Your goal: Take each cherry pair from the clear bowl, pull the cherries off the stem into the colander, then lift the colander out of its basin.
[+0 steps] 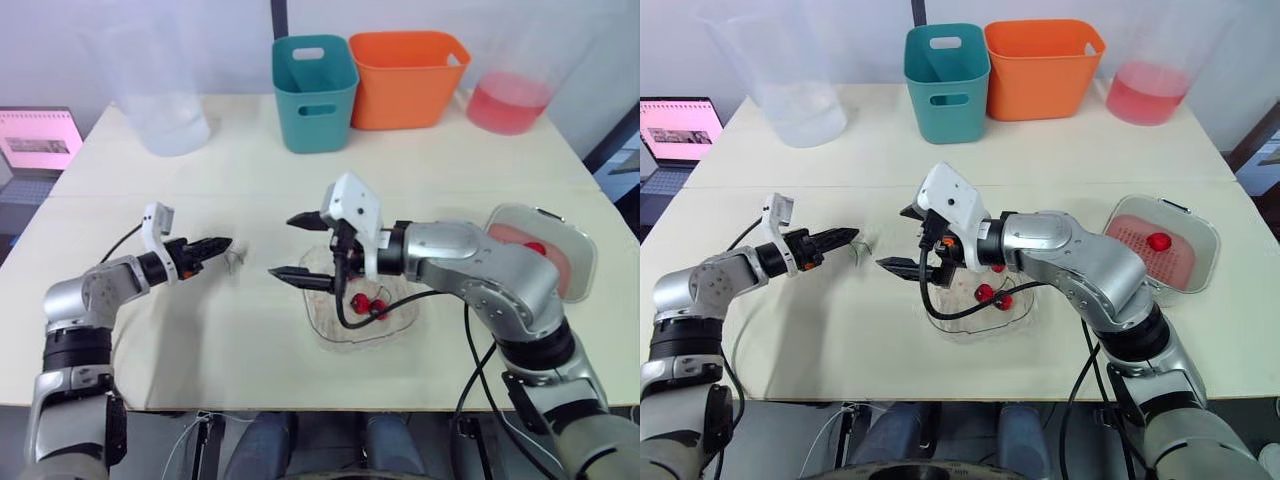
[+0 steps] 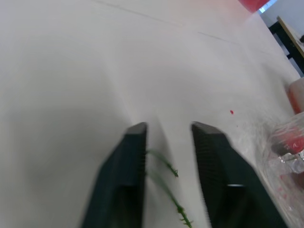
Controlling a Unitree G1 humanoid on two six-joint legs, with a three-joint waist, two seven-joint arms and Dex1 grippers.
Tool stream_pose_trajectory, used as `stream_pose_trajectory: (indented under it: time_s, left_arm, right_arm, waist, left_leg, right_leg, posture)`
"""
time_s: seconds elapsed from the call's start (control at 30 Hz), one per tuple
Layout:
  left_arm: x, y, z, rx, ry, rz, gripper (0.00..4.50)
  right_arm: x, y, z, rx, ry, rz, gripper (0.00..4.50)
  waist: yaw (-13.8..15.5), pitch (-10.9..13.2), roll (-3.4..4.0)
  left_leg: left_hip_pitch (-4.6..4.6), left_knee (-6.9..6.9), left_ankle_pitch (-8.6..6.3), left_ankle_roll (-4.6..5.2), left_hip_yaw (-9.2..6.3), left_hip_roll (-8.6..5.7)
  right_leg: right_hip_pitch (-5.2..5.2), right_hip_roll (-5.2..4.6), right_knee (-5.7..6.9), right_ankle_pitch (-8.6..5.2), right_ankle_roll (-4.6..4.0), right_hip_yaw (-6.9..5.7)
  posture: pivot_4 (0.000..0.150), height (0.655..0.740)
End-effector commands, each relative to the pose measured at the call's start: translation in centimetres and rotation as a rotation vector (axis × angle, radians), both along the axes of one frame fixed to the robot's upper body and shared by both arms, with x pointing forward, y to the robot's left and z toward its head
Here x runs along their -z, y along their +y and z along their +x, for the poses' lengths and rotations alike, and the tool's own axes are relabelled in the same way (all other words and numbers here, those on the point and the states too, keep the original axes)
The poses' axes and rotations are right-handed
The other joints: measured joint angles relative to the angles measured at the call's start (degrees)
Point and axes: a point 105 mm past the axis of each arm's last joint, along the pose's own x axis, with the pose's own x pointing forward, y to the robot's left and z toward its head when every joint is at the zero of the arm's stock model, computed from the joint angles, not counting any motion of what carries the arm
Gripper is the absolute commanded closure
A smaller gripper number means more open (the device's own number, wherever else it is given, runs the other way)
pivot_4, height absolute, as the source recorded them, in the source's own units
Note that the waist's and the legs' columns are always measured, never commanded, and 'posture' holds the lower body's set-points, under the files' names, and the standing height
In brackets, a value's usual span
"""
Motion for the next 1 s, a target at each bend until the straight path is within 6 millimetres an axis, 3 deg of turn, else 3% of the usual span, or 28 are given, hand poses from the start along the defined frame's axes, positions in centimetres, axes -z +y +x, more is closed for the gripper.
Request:
stream_pose_trajectory:
  time_s: [0.03,0.2,0.3,0.43,0.57,0.67,0.8,1.0]
  left_arm:
    - [-1.8,0.8,-0.4,0.032,-0.087,0.106,1.14]
    - [-5.0,3.3,-1.5,0.062,-0.185,0.27,1.14]
    - [-7.4,3.3,-2.4,0.113,-0.273,0.315,1.14]
    - [-11.2,1.0,-5.0,0.255,-0.414,0.27,1.14]
    - [-11.5,-2.1,-6.7,0.355,-0.44,0.258,1.14]
    - [-11.5,-3.9,-6.8,0.395,-0.461,0.248,1.14]
    - [-11.2,-5.3,-7.0,0.464,-0.47,0.289,0.03]
    - [-9.9,-7.7,-9.1,0.66,-0.452,0.399,0.03]
  right_arm:
    - [-1.3,-0.6,0.3,0.019,-0.054,0.023,0.2]
    - [-1.9,-2.8,0.9,0.09,-0.032,0.064,0.2]
    - [-1.8,-5.1,1.1,0.153,-0.006,0.064,0.2]
    - [-1.9,-10.9,1.6,0.342,0.038,0.061,0.2]
    - [-2.1,-14.6,1.6,0.48,0.123,0.03,0.2]
    - [-2.4,-14.9,1.2,0.479,0.214,0.019,0.2]
    - [-1.5,-13.1,0.0,0.406,0.272,-0.052,0.2]
    - [2.0,-9.5,-0.6,0.344,0.344,-0.167,0.2]
  waist:
    - [-0.4,0.0,0.0]
    - [-0.5,0.0,0.0]
    - [0.1,0.0,0.0]
    - [0.6,0.0,-0.01]
    - [0.2,0.0,0.01]
    - [-0.3,0.0,0.04]
    - [-0.1,0.0,0.03]
    - [0.1,0.0,0.02]
  left_leg:
    - [0.0,-0.01,-0.01,0.02,0.04,0.03]
    - [-0.01,-0.13,-0.03,0.05,0.14,0.1]
    - [-0.03,-0.13,-0.09,0.16,0.17,0.08]
    - [-0.05,-0.08,-0.13,0.21,0.14,0.04]
    - [-0.01,-0.08,-0.16,0.26,0.21,0.05]
    - [0.1,-0.11,-0.16,0.27,0.27,0.16]
    - [0.09,-0.12,-0.17,0.28,0.31,0.21]
    - [0.03,-0.09,-0.17,0.29,0.33,0.13]
  right_leg:
    - [-0.04,0.01,0.0,0.0,0.0,0.0]
    - [-0.21,0.04,0.06,0.02,-0.04,0.05]
    - [-0.18,0.0,-0.01,0.03,-0.05,0.05]
    - [-0.04,-0.04,-0.13,0.03,-0.05,0.02]
    - [-0.01,-0.06,-0.16,0.03,-0.05,0.07]
    - [0.02,0.01,-0.11,0.04,-0.07,0.08]
    - [-0.01,0.07,-0.08,0.05,-0.09,0.07]
    - [0.0,-0.01,-0.17,0.05,-0.09,0.08]
  posture:
    - [0.15,0.74]
    - [0.15,0.74]
    - [0.15,0.74]
    - [0.15,0.74]
    - [0.15,0.74]
    - [0.15,0.74]
    - [0.15,0.74]
    - [0.15,0.74]
